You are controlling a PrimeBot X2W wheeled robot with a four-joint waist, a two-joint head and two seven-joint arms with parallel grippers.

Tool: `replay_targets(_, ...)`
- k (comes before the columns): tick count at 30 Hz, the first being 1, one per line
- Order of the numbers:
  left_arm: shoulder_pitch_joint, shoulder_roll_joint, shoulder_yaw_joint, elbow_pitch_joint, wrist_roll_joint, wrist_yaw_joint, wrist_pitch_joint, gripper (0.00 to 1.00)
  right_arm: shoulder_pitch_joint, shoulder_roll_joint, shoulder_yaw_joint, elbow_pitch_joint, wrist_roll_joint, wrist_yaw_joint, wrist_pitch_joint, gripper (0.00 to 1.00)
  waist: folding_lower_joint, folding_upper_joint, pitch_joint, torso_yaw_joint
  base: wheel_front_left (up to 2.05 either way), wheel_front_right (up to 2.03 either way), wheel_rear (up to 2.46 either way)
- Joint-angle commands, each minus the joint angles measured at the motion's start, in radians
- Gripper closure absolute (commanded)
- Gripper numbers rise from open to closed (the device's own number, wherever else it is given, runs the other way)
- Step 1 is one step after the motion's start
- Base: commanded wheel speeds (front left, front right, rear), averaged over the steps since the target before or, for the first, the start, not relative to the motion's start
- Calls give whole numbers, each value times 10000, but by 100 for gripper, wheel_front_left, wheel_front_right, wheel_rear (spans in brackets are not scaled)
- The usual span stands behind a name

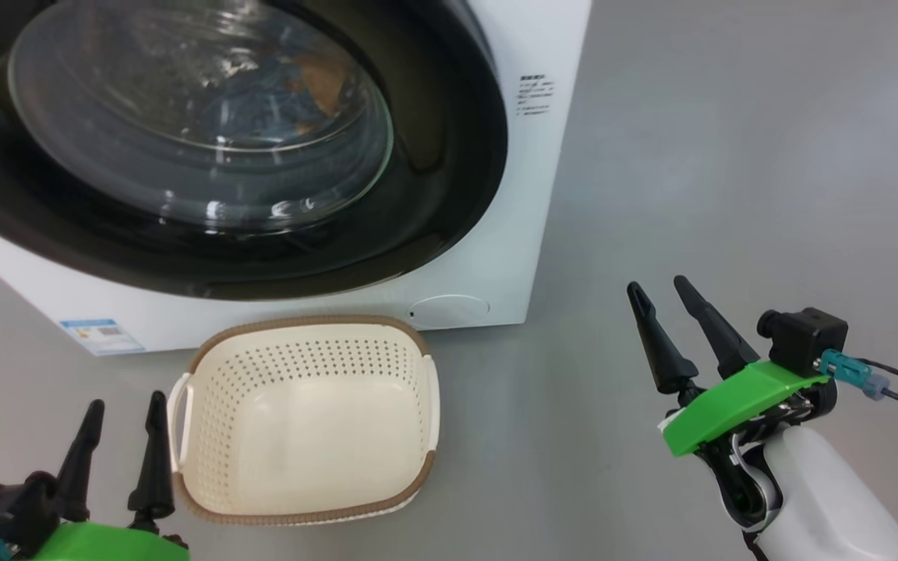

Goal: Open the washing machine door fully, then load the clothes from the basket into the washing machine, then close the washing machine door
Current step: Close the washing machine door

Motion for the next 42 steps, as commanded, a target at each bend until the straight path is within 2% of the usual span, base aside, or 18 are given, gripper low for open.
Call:
replay_targets(1,-64,306,422,-187,126,-27,-63,0,169,-16,152,-268,63,-15,-49,0,0,0,-225,-249,0,0,0)
replay_targets(16,392,291,1200,-17,426,-27,-63,0,1097,-488,-41,-486,56,-15,-49,0,0,0,-738,-969,0,0,0)
replay_targets(34,792,139,1879,44,789,-27,-63,0,1969,-957,-554,-817,-428,-15,-49,0,0,0,-1044,-1233,0,0,0)
replay_targets(42,925,8,2072,84,996,-27,-63,0,2276,-1061,-848,-977,-1137,-15,-49,0,0,0,-1168,-1264,0,0,0)
